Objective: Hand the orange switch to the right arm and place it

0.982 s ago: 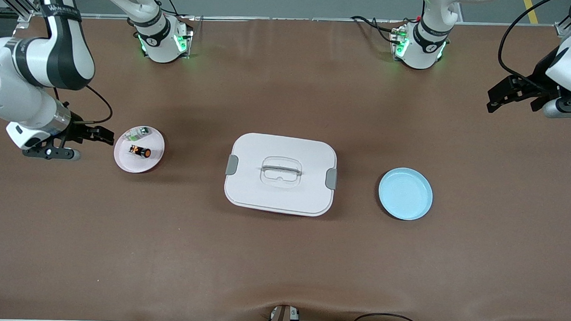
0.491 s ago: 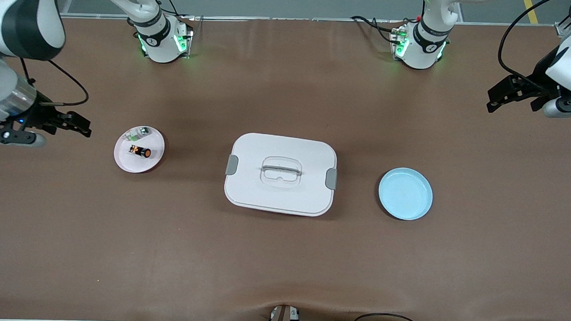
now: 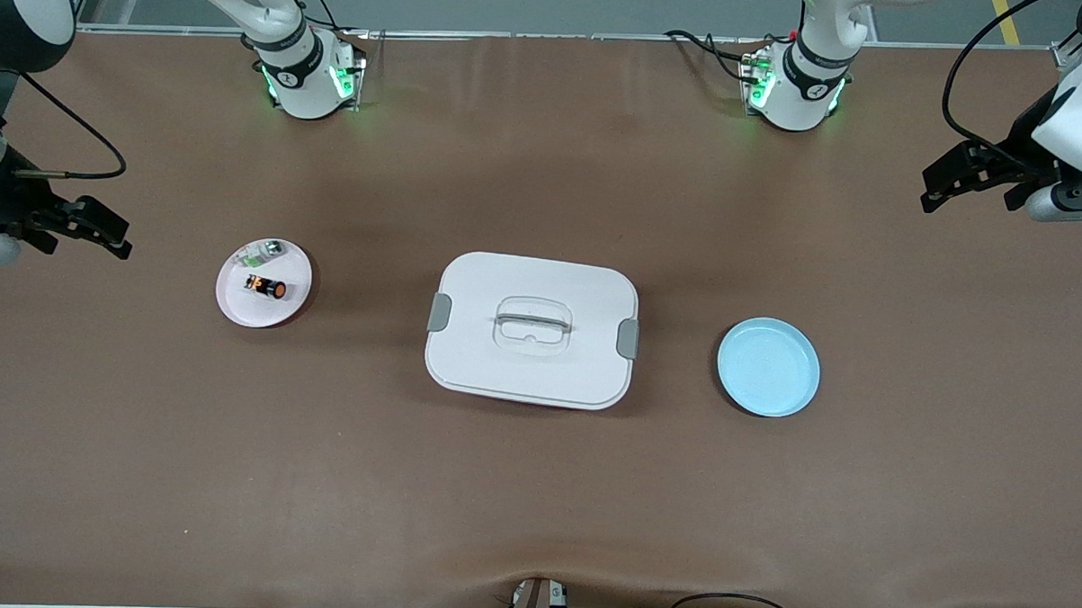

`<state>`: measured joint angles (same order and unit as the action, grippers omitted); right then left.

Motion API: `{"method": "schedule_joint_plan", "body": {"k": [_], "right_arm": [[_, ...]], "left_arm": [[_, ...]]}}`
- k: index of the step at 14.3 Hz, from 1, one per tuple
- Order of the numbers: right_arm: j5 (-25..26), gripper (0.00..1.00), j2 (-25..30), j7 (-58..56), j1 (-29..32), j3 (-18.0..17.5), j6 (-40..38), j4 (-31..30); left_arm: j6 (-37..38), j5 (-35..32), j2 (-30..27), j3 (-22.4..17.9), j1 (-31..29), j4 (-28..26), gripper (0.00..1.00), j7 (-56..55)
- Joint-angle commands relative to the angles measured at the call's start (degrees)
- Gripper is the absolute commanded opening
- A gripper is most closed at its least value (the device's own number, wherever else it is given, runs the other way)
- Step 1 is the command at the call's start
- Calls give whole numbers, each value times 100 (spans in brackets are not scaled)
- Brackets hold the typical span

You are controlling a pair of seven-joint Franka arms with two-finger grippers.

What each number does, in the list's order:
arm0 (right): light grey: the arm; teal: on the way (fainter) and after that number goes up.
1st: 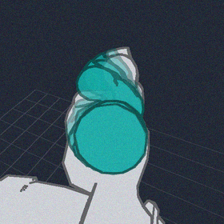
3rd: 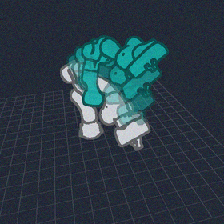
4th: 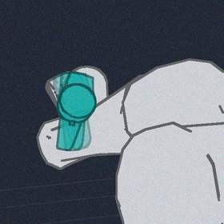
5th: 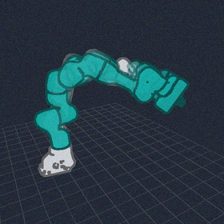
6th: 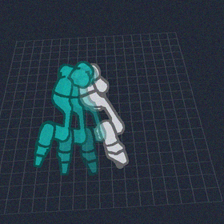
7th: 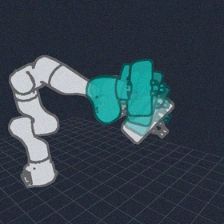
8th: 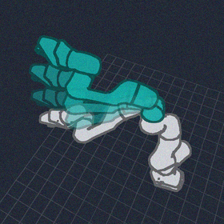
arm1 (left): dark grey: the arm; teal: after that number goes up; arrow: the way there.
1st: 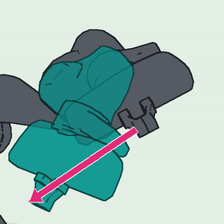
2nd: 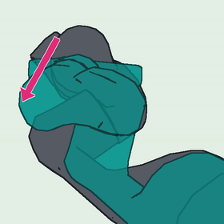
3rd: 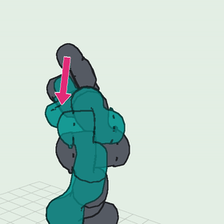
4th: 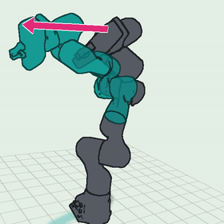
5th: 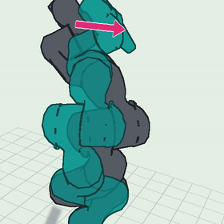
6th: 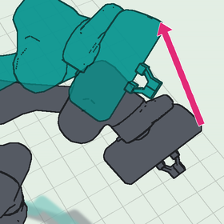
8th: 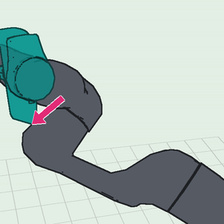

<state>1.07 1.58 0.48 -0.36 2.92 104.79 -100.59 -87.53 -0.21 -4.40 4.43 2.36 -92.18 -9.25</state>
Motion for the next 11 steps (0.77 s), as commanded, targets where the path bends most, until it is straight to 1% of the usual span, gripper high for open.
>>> {"method": "schedule_joint_plan", "body": {"k": [1, 2, 8, 10, 11], "right_arm": [[-46, 100, -368, 32, 98, -46, -117, 556], [-37, 100, -386, 32, 98, -46, -117, 645], [-37, 100, -360, 75, 106, -37, -134, 707], [-98, 100, -360, 32, 439, -89, -152, 821], [-107, 100, -360, 32, 502, -133, -161, 830]], "left_arm": [[17, 73, 27, 5, -25, 77, 100, 54], [17, 82, 36, 5, -33, 86, 100, 55], [17, 73, 18, 5, -16, 104, 100, -33], [35, 73, -8, 5, -25, 95, 100, 10], [113, 73, -25, 5, -25, 95, 100, 2]]}}
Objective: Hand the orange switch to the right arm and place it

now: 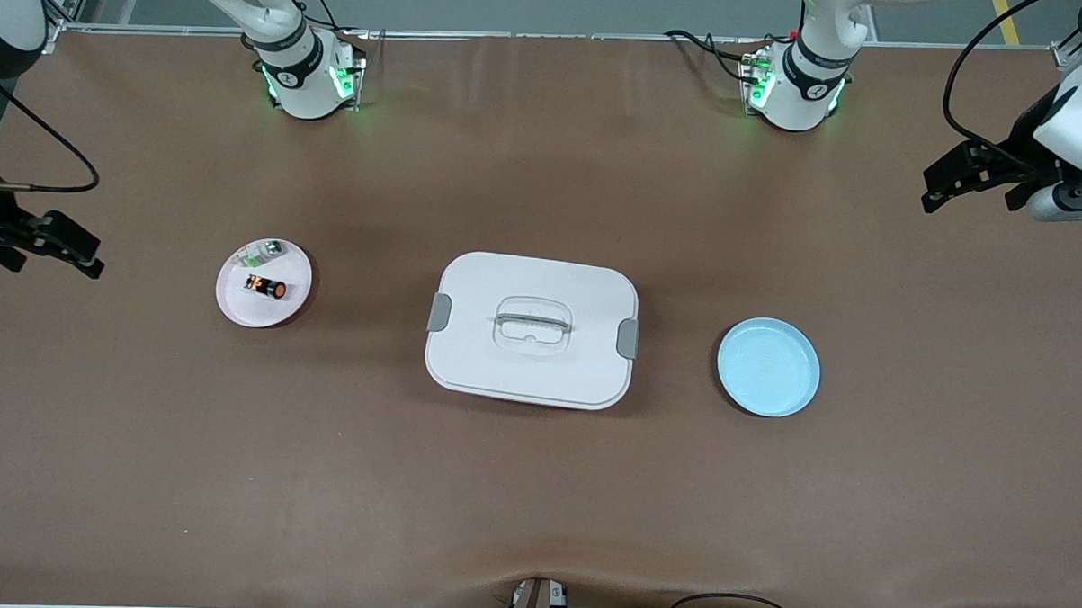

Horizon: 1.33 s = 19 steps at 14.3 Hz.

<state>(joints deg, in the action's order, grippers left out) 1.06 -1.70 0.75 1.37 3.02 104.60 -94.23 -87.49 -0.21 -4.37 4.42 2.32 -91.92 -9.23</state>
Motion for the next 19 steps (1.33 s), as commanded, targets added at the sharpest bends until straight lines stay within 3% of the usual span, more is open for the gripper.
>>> {"method": "schedule_joint_plan", "body": {"k": [1, 3, 6, 8, 14, 17, 19], "right_arm": [[-106, 100, -6, 4, 355, -169, -237, 203], [-115, 100, 29, 13, 433, -266, -710, 334], [-124, 100, 134, 4, 802, -757, -1274, 607], [-124, 100, 275, 4, 768, -750, -1354, 590], [-229, 100, 389, 4, 724, -583, -1530, 546], [-229, 100, 416, 13, 234, -66, -1556, 546], [-229, 100, 442, 4, 232, -47, -1601, 546]], "left_arm": [[153, 73, -38, 6, -21, 69, 100, 9], [162, 73, -55, 6, -30, 60, 100, 18], [162, 73, -47, 6, -39, 69, 100, 27], [162, 73, -46, -12, -39, 69, 100, 27], [198, 38, 15, -47, -39, 201, 100, 9], [198, 29, 24, -38, -39, 201, 100, 88], [198, 29, 33, -38, -30, 201, 100, 88]]}}
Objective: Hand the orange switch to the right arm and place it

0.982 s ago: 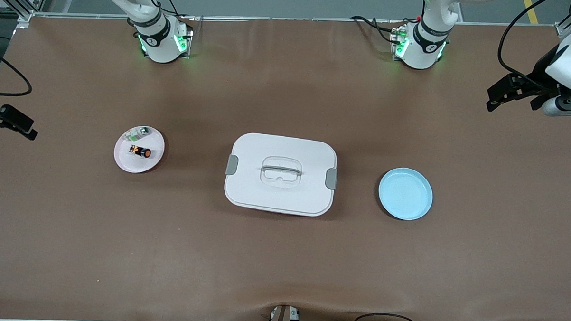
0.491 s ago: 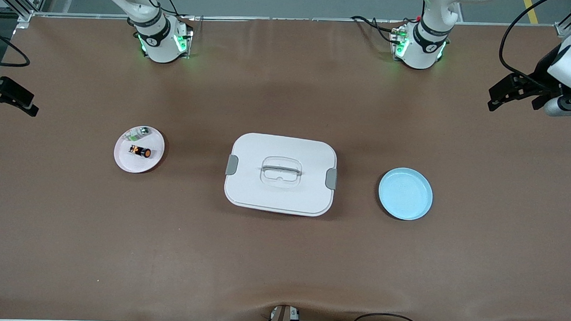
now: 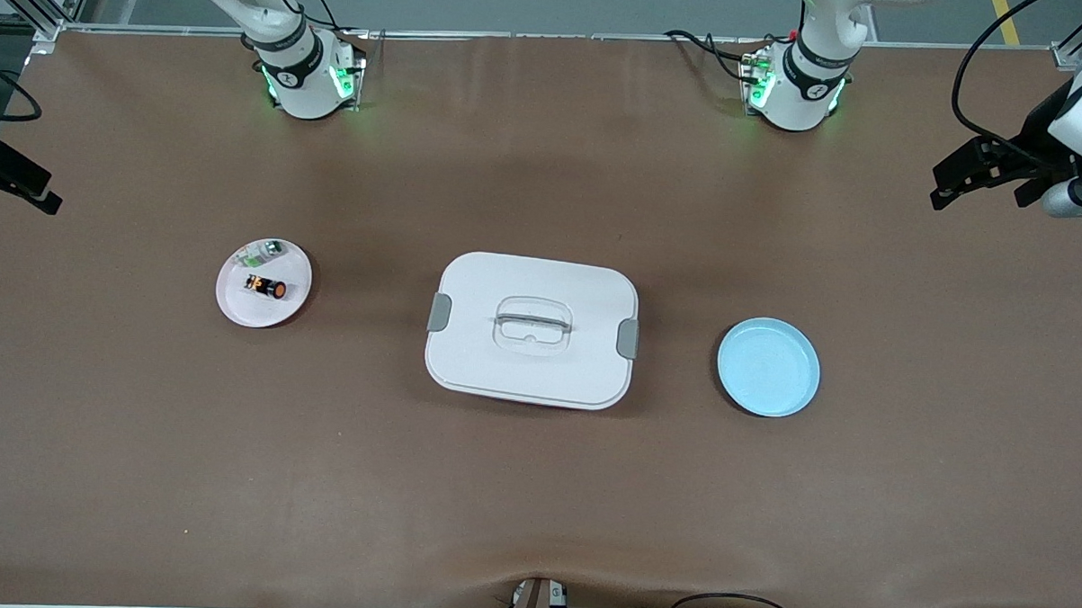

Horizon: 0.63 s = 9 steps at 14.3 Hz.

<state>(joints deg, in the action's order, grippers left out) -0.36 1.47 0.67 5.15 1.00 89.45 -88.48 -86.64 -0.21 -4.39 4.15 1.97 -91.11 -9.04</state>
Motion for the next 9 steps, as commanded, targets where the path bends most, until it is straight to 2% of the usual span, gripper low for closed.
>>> {"method": "schedule_joint_plan", "body": {"k": [1, 9], "right_arm": [[-96, 100, 134, 12, -128, 155, -103, -38], [-96, 100, 214, 21, -146, 137, -279, -38]], "left_arm": [[112, 21, 35, -11, 5, 120, 100, 52], [112, 12, 88, -11, 23, 235, 100, 34]]}}
